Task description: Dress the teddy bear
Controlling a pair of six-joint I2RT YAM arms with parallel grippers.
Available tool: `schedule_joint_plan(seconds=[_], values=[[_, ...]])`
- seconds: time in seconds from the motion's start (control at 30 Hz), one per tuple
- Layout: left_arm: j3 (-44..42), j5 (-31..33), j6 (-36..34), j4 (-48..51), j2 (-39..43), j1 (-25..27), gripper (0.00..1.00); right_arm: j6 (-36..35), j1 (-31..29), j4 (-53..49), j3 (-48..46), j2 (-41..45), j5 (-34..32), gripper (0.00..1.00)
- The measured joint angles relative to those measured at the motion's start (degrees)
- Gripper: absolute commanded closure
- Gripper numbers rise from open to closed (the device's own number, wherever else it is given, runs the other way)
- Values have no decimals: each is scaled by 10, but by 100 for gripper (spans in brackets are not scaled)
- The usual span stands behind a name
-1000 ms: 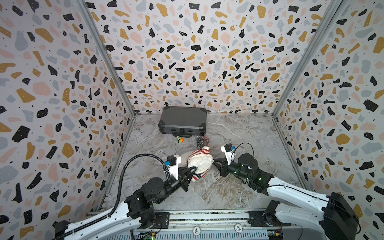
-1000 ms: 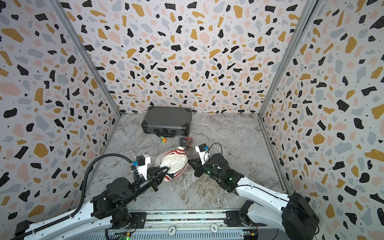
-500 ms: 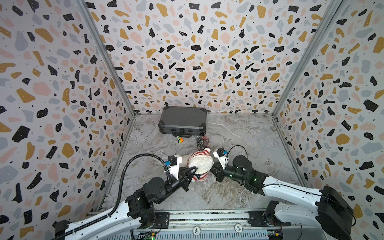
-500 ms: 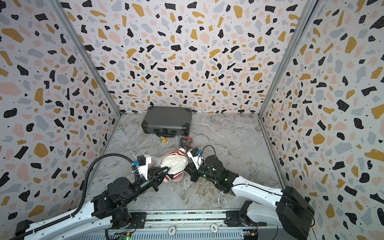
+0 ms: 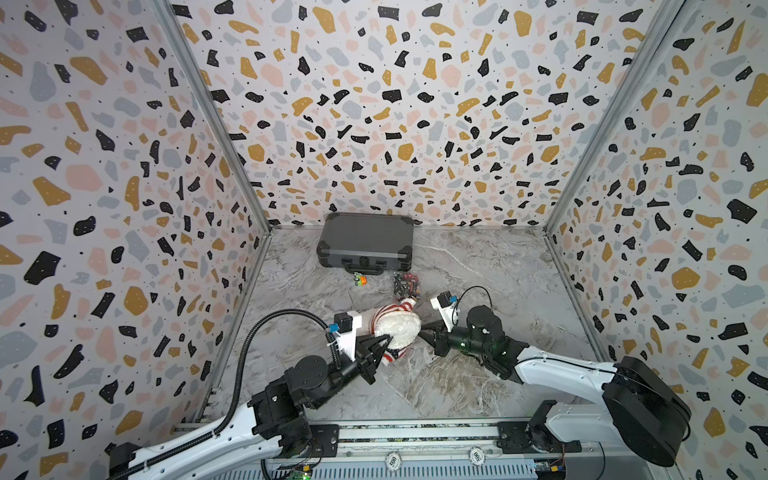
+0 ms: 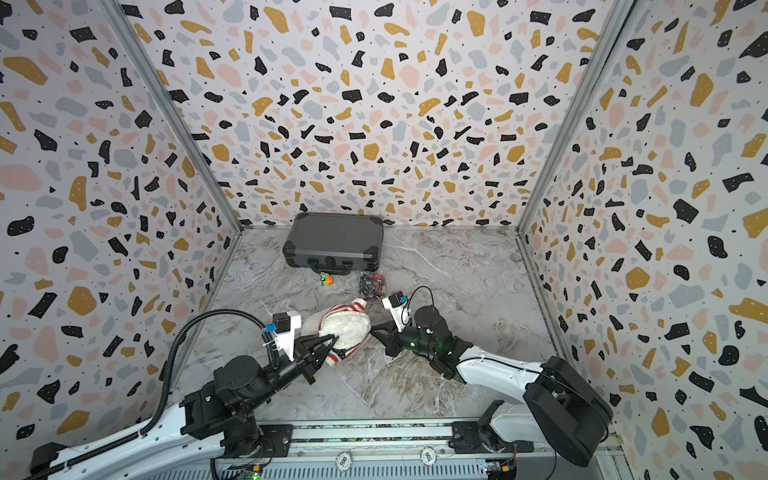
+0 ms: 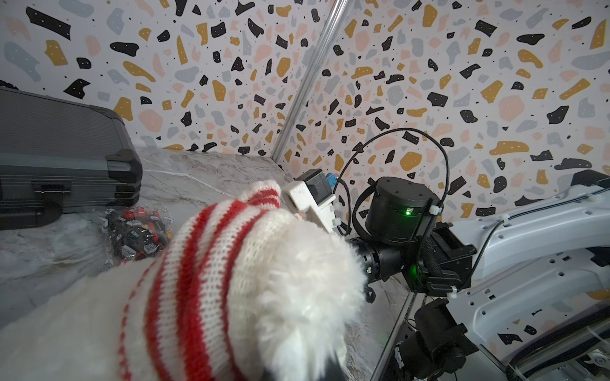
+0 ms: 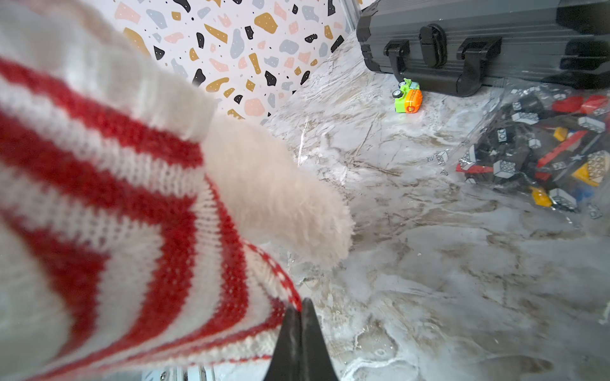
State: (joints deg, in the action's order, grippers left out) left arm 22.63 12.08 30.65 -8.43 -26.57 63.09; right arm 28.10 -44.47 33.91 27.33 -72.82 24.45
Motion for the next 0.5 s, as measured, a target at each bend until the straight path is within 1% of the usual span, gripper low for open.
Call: schedule_joint_plan(seconds=[0.07,0.13,0.3,0.43,0.5], values=[[0,0,-1,-1,1,0,100,-2,-3,2,0,3,4,100],[0,0,-4,-2,1,0,100,-15,-18,-6,0,20,-3,96],[8,18,-24,23,-14,0,100,-76,-45,-80,0,115,-45,76],[9,30,-36,52,-24,0,100,-122,-45,-173,5,174,-106,62],[14,35,-42,72,-31,0,100,-144,-49,-226,7,203,-142,51]])
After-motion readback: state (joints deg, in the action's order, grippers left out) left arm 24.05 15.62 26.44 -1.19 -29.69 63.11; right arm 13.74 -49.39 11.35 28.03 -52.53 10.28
